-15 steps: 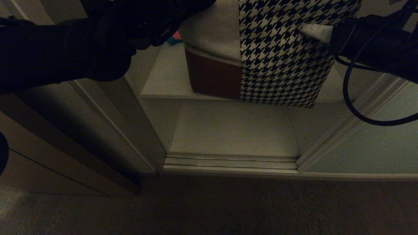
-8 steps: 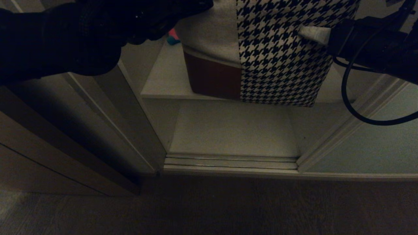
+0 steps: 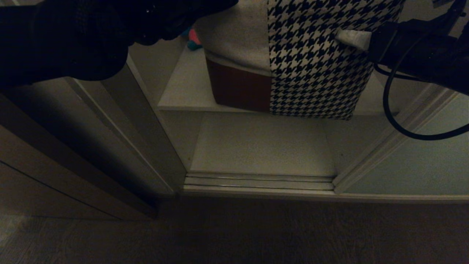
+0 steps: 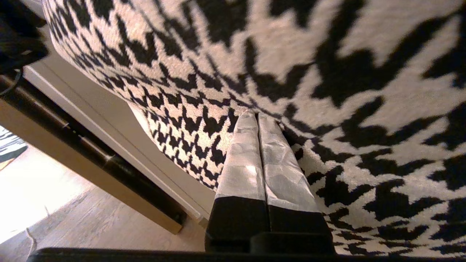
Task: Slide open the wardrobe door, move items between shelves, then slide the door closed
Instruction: Place the pillow on the higher shelf
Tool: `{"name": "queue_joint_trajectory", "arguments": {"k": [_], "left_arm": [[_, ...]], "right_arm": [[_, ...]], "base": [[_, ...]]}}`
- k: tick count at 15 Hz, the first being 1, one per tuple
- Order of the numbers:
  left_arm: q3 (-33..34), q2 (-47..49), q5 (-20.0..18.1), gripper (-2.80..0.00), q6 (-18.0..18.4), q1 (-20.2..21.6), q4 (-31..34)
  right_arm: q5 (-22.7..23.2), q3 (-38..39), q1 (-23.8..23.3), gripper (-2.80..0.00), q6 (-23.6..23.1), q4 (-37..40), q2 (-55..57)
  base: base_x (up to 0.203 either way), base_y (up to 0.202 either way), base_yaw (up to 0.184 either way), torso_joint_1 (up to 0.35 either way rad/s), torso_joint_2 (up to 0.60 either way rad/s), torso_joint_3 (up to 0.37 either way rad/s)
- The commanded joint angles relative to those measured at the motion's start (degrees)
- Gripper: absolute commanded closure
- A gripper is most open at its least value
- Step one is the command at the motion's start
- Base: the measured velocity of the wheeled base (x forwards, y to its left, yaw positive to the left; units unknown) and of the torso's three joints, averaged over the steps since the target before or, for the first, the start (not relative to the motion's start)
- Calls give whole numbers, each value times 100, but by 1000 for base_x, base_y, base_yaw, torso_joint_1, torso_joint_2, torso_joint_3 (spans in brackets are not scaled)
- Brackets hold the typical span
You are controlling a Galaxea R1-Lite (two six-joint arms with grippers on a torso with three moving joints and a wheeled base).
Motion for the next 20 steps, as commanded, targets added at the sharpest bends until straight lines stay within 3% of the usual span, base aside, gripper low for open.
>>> {"name": "queue_joint_trajectory", "arguments": {"k": [1,7,14,17,20], "left_arm": [[4,12,1,-280,-1,-15,-13],[4,-180,-2,-280,32,-166,-503],[39,-629,-16,-280,78,-534,-505],[97,-587,-2,-280,44,-568,-441],[436,-575,2,-280,-4,-610,-435]], "right_arm": [[23,12,3,0,16,-25,28],[2,-195,-4,0,112,-33,233],[-12,-718,-232,0,402,-61,712],[37,-723,-328,0,845,-43,523],[170,-639,-329,0,902,-29,300]], "base": [[0,0,0,0,0,0],[0,0,0,0,0,0],[0,0,0,0,0,0],[0,0,0,0,0,0],[0,0,0,0,0,0]]}}
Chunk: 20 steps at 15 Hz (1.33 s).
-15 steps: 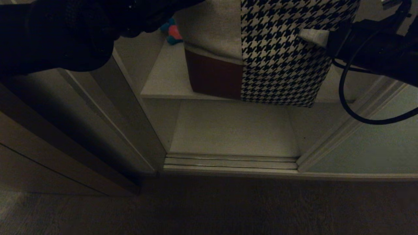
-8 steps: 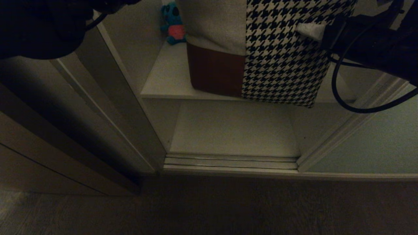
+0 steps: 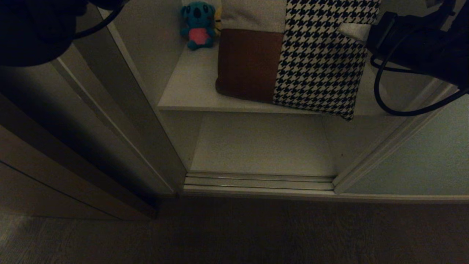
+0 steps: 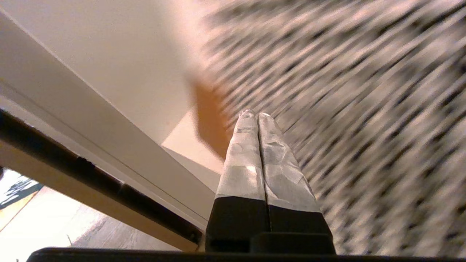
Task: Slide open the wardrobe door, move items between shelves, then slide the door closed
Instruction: Place the pillow on the higher shelf
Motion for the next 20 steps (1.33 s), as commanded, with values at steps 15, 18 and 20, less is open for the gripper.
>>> {"name": "queue_joint_trajectory", "arguments": {"k": [15,18,20], "left_arm": [[-154,622,-162,-280,-1754,-47,1871],[-97,505,-155,0,-1843,-86,2094],[191,332,-151,0,-1883,-156,2171]], "right_arm": [[155,1299,-576,0,490,1365,-1554],[159,1463,-563,0,492,1384,-1691],[157,1692,-508,0,484,1416,-1862]], "base": [[0,0,0,0,0,0],[0,0,0,0,0,0],[0,0,0,0,0,0]]}}
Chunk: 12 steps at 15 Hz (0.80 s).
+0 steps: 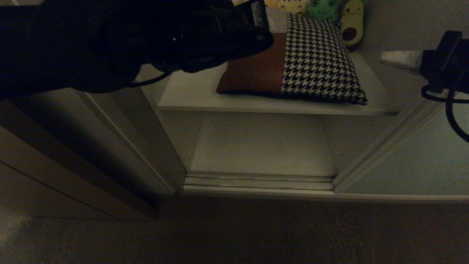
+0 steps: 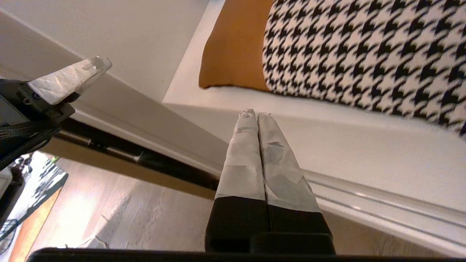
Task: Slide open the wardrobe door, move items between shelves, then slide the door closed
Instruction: Place the pillow on the higher shelf
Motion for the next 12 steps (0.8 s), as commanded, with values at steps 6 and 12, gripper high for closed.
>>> {"name": "queue_joint_trajectory", "arguments": {"k": [6,12], "left_arm": [[1365,-1060,481,0,-121,-85,319],[3167,-2349,1364,0,-23,405,233]], "right_arm": [[3,591,67,0,-43,22,-596],[-44,1408,65,0,-505,920,-2032]], "base": [[0,0,0,0,0,0],[0,0,0,0,0,0]]}}
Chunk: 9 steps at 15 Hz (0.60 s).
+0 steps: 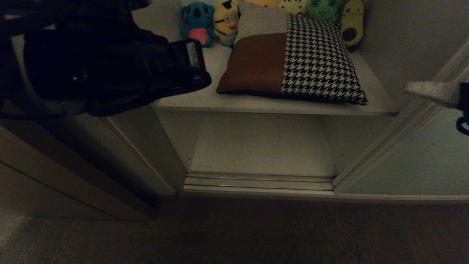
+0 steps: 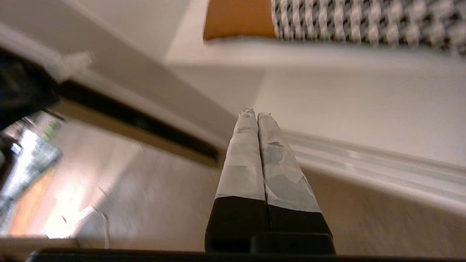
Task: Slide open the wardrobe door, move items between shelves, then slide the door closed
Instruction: Place the pillow on the higher shelf, then close the door
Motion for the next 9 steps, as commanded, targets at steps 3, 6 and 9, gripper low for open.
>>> {"name": "queue_joint_trajectory", "arguments": {"k": [3,6,9], "left_arm": [[1732,-1186,416,0,20,589,-92],[2910,-1972,726,0,61,1142,-350],[3950,-2785,779,0,68,1698,-449]], "right_arm": [[-84,607,-48,0,-196,644,-1586],[-200,1087,-73,0,-209,1043,-2599],[-244,1751,-77,0,-189,1251,-3573]], "base": [[0,0,0,0,0,0],[0,0,0,0,0,0],[0,0,0,0,0,0]]}}
